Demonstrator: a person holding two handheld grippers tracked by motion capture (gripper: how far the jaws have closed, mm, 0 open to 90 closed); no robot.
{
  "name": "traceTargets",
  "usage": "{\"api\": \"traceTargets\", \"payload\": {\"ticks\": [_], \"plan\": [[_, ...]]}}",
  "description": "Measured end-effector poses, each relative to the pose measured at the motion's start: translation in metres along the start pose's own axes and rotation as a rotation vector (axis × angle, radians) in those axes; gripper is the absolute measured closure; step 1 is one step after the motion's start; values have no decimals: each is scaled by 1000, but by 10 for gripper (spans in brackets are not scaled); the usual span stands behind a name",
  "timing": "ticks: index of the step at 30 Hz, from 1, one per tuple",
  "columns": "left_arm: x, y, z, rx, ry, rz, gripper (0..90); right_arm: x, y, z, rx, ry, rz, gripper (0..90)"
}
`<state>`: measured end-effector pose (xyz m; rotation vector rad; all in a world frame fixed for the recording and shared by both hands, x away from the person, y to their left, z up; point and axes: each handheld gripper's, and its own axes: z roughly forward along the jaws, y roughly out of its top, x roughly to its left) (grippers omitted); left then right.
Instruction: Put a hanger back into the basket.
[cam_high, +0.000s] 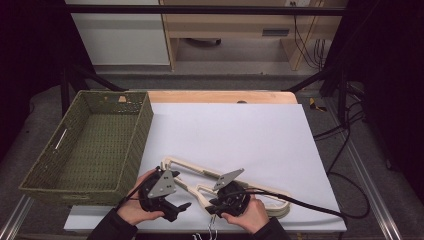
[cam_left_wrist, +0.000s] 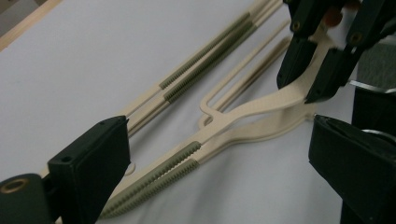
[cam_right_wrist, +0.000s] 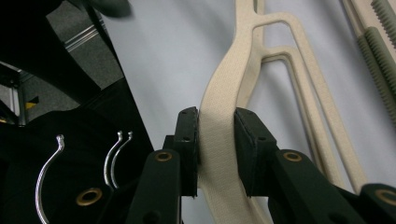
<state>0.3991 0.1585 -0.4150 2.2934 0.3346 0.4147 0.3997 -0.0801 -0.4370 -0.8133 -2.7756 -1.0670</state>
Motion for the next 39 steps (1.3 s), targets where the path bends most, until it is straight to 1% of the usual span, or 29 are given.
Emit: {"api": "traceTargets", "payload": {"ticks": [1,2,3,4,5,7,8,9,10,11,12,13,14,16,17,18,19,20,21,22,24,27,30,32,33,35,37,38,39], "plan": [[-4,4,7,38,8,53,67,0,0,-1,5,10,-3,717],[-5,5,10,50,20,81,79,-1,0,-2,8,18,-8,717],[-7,7,14,64,26,103,96,-1,1,-3,6,24,-13,717],[-7,7,14,64,26,103,114,0,1,-4,5,20,-4,717],[-10,10,21,94,40,146,127,0,1,-5,6,23,-8,717],[-13,12,29,130,53,194,158,0,1,-7,9,28,-20,717],[-13,12,29,130,53,194,175,0,1,-7,9,28,-20,717],[-18,12,36,143,71,228,198,1,2,-8,2,32,-3,717],[-20,12,39,143,83,244,223,2,2,-8,5,31,4,717],[-20,12,39,143,83,244,245,2,2,-8,5,31,4,717],[-21,14,41,177,97,290,245,1,2,-9,6,40,-3,717],[-24,14,45,173,111,311,325,2,2,-9,7,41,-4,717],[-24,14,45,173,111,311,354,2,2,-9,7,41,-4,717],[-27,15,49,180,130,363,414,1,2,-8,13,42,-15,716],[-29,15,51,182,140,379,445,1,1,-8,13,45,-15,717],[-29,15,51,182,140,379,466,1,1,-8,13,45,-15,717],[-30,15,52,185,157,401,494,1,1,-8,15,52,-11,717],[-30,15,52,185,157,401,528,1,1,-8,15,53,-17,716],[-31,15,53,189,163,414,528,1,1,-8,15,53,-17,716],[-32,15,53,192,177,445,575,1,1,-8,16,52,-15,716],[-34,14,54,178,185,448,598,1,2,-9,19,38,-13,716],[-37,12,55,180,215,490,641,1,2,-10,23,39,-7,714],[-37,12,55,183,219,504,661,0,2,-10,20,46,-16,712],[-37,11,56,190,217,505,711,0,2,-12,11,43,-24,703],[-38,11,57,194,215,508,711,1,2,-13,3,31,-21,704],[-38,11,57,198,210,514,764,2,2,-22,-42,17,-25,674],[-37,11,56,194,207,516,779,1,2,-26,-48,7,-31,660],[-36,12,54,183,205,509,786,0,2,-36,-77,-17,-34,628],[-36,12,53,178,206,504,789,-1,2,-40,-94,-25,-29,618]]}}
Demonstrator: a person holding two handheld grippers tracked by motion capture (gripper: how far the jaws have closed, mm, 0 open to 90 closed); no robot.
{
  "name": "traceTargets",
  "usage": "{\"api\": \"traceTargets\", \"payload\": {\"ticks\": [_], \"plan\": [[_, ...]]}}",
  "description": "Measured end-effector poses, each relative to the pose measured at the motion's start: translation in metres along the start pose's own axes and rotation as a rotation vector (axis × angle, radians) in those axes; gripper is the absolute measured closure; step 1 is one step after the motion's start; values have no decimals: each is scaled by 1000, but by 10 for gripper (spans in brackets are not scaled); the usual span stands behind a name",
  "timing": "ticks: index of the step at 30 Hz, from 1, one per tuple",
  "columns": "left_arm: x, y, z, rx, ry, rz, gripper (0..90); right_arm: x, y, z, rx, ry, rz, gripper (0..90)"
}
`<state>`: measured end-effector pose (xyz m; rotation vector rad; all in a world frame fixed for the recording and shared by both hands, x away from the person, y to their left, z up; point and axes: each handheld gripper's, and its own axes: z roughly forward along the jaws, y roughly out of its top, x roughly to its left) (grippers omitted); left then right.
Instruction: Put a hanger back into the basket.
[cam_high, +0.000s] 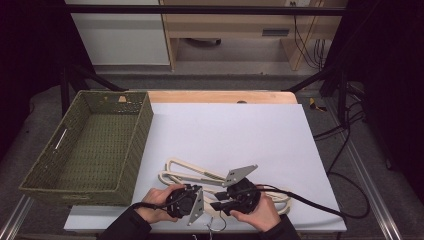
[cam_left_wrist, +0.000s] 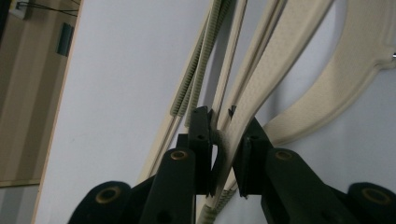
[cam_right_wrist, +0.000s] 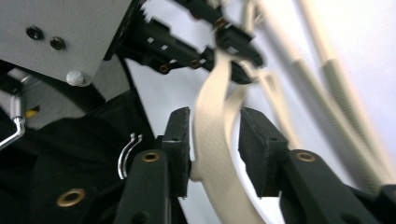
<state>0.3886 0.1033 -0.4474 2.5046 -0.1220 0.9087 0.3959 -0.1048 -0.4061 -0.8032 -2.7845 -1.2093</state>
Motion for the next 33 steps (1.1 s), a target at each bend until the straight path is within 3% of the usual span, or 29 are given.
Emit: {"api": "traceTargets", "payload": {"ticks": [2,3,4,6,7,9,10,13,16,23,24,26,28,30,31,32,33], "plan": [[1,-1,-1,2,1,-3,795,-6,-1,-10,-53,-13,9,588],[1,-1,-1,2,1,-3,797,-6,-1,-10,-53,-13,9,588],[2,-1,-1,3,-1,-4,799,-12,-4,-23,-125,-67,17,543],[3,-1,-1,3,-1,-6,800,-17,-6,-34,-187,-103,32,489],[3,-1,-1,3,-1,-6,801,-17,-6,-34,-187,-103,32,489],[3,-1,-2,2,3,-7,805,-25,-12,-50,-269,-172,50,405],[4,-1,-3,-1,1,-12,805,-25,-12,-50,-269,-172,50,405],[6,-1,-6,-10,10,-39,823,-37,-21,-67,-325,-245,83,355],[10,-2,-9,-8,18,-36,835,-42,-26,-72,-345,-261,113,349],[17,-5,-12,4,50,-90,862,-55,-36,-75,-345,-310,149,311],[18,-6,-12,-24,52,-137,862,-56,-36,-75,-347,-312,158,304],[21,-6,-15,-4,50,-132,863,-58,-38,-75,-346,-318,152,286],[23,-8,-16,-31,41,-184,863,-59,-39,-75,-351,-324,154,271],[25,-8,-18,-32,39,-197,863,-58,-39,-75,-357,-328,159,260],[30,-11,-23,-59,33,-249,863,-58,-39,-76,-366,-337,160,241],[33,-12,-26,-66,30,-272,863,-59,-40,-77,-371,-341,154,235],[33,-12,-26,-66,30,-272,863,-59,-40,-78,-374,-343,149,224]]}}
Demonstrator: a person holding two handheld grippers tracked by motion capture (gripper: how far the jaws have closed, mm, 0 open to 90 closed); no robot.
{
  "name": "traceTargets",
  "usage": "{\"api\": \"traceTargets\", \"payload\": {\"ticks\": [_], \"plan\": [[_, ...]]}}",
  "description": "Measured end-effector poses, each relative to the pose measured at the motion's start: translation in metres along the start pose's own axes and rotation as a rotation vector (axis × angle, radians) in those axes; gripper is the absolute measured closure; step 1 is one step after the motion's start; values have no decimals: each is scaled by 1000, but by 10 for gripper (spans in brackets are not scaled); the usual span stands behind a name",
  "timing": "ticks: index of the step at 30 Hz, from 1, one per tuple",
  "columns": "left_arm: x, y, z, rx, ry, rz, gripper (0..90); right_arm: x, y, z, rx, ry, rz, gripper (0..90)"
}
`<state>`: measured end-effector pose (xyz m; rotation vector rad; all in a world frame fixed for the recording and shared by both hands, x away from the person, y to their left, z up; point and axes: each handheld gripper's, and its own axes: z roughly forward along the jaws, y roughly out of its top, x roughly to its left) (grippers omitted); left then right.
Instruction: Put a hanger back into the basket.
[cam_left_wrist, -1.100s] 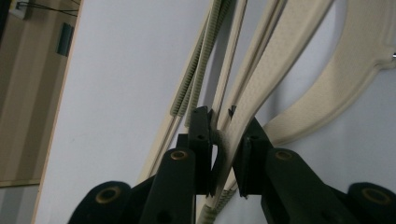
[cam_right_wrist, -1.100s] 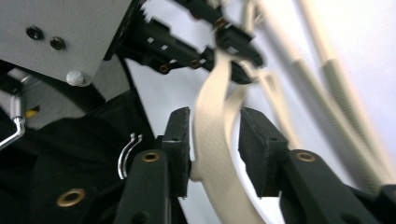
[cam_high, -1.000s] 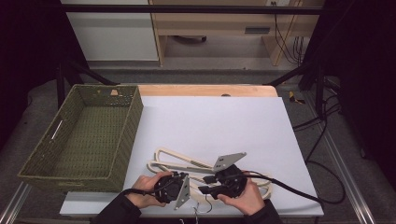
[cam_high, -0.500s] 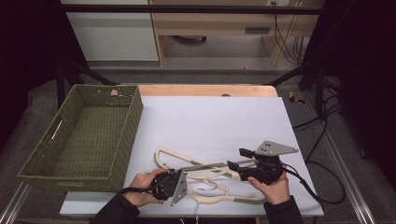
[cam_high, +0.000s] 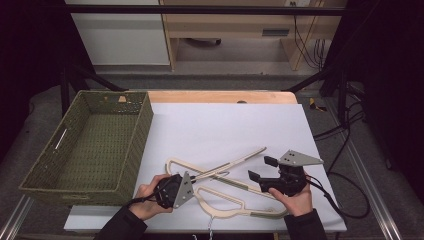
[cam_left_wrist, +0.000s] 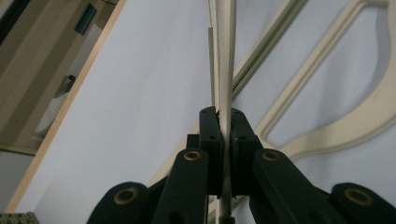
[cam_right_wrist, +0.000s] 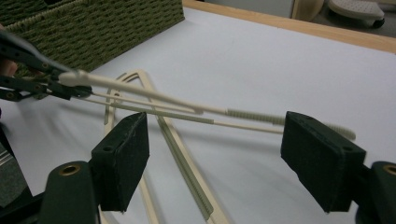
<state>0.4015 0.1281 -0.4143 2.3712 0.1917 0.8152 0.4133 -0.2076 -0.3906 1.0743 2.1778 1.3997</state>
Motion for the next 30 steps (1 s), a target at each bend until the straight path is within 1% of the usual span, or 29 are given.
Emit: {"api": "traceTargets", "payload": {"ticks": [1,2,3,4,5,8,9,10,11,12,13,14,15,16,17,18,19,20,21,22,23,25,26,27,28,29,30], "plan": [[7,-1,-6,-15,-7,-56,864,0,0,0,-11,-4,4,215],[7,-1,-6,-15,-7,-56,864,0,0,0,-11,-4,4,215],[14,-2,-12,-37,-17,-120,863,0,0,-2,-22,-10,-3,196],[16,-3,-15,-46,-18,-154,863,0,0,-2,-27,-14,-4,187],[16,-3,-15,-46,-18,-154,863,0,0,-2,-27,-14,-4,187],[26,-4,-25,-72,-17,-242,863,0,0,-3,-38,-20,-11,160],[27,-5,-28,-76,-16,-260,863,0,0,-3,-42,-25,-14,137],[29,-5,-31,-80,-9,-277,863,0,0,-3,-42,-25,-14,137],[33,-4,-38,-94,3,-311,863,-1,-1,-3,-41,-33,-16,127],[33,-4,-38,-94,3,-311,863,-1,-1,-3,-41,-33,-16,127],[36,-3,-45,-110,11,-343,864,-2,-2,-3,-40,-45,-14,111],[36,-3,-45,-110,11,-343,863,-2,-2,-3,-40,-45,-14,111],[39,-2,-53,-129,16,-372,863,-2,-2,-3,-41,-56,-27,95],[40,-2,-57,-143,18,-390,864,-2,-2,-3,-42,-58,-29,88],[40,-2,-57,-143,18,-390,864,-2,-2,-3,-42,-58,-29,88],[42,-1,-62,-147,23,-399,864,-2,-2,-3,-51,-67,-38,79],[44,0,-71,-161,30,-422,864,-2,-2,-4,-49,-69,-37,75],[44,0,-71,-161,30,-422,864,-2,-2,-4,-49,-69,-37,75],[46,1,-79,-171,38,-434,864,-3,-2,-5,-47,-74,-34,75],[46,1,-79,-171,38,-434,864,-3,-2,-5,-47,-74,-34,75],[49,2,-87,-190,44,-435,864,-3,-1,-6,-53,-78,-31,75],[53,3,-95,-207,53,-439,864,-3,-1,-7,-59,-74,-31,75],[53,3,-95,-207,53,-439,864,-3,-1,-7,-59,-74,-31,75],[57,5,-104,-222,69,-445,864,-4,-1,-9,-57,-74,-32,74],[57,5,-104,-222,69,-445,864,-4,0,-9,-61,-79,-32,74],[60,6,-108,-227,80,-445,864,-4,0,-9,-61,-79,-32,74],[67,8,-115,-229,81,-443,864,-4,0,-9,-58,-81,-31,71]]}}
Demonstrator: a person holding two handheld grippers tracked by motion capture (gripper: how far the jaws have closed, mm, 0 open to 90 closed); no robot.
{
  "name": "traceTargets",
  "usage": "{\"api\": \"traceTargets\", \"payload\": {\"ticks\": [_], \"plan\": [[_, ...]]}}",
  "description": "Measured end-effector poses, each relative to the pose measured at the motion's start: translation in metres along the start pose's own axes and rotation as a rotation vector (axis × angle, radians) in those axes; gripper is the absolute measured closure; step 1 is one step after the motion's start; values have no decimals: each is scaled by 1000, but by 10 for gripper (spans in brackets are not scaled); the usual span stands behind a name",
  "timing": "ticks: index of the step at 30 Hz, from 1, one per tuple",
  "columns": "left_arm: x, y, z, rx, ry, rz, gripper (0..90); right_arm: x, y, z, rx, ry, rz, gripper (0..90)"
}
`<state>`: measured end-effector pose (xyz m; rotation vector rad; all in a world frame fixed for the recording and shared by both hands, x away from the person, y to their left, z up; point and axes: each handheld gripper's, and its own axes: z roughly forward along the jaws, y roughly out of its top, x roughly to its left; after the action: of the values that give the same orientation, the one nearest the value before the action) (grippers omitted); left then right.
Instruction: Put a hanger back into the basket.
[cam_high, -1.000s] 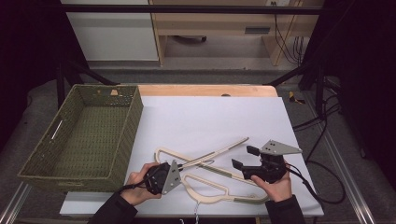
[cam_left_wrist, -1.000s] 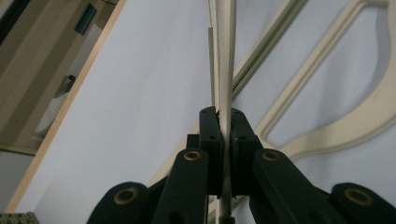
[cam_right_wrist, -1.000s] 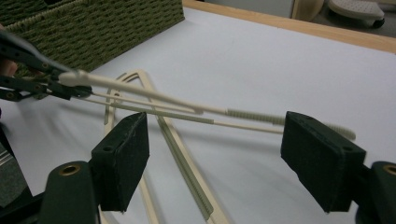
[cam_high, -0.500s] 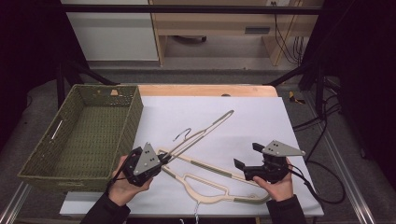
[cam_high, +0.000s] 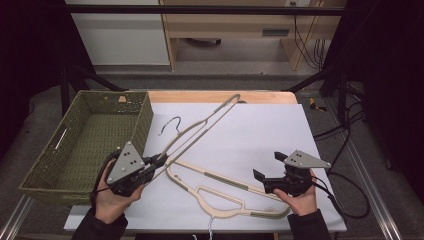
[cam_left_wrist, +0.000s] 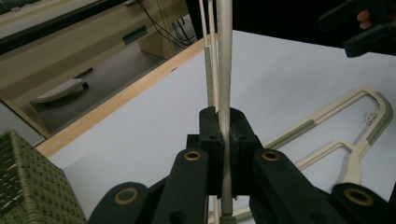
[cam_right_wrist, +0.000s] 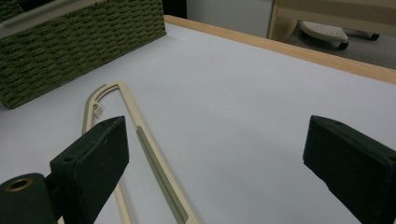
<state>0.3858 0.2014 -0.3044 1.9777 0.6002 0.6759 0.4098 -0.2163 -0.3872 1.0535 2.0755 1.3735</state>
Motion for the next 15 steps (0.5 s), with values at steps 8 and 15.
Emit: {"api": "traceTargets", "payload": {"ticks": [8,15], "plan": [[33,14,-14,25,7,-23,864,0,0,0,6,-3,-1,65],[81,17,-28,52,28,-48,863,0,0,0,5,-3,-4,63]]}}
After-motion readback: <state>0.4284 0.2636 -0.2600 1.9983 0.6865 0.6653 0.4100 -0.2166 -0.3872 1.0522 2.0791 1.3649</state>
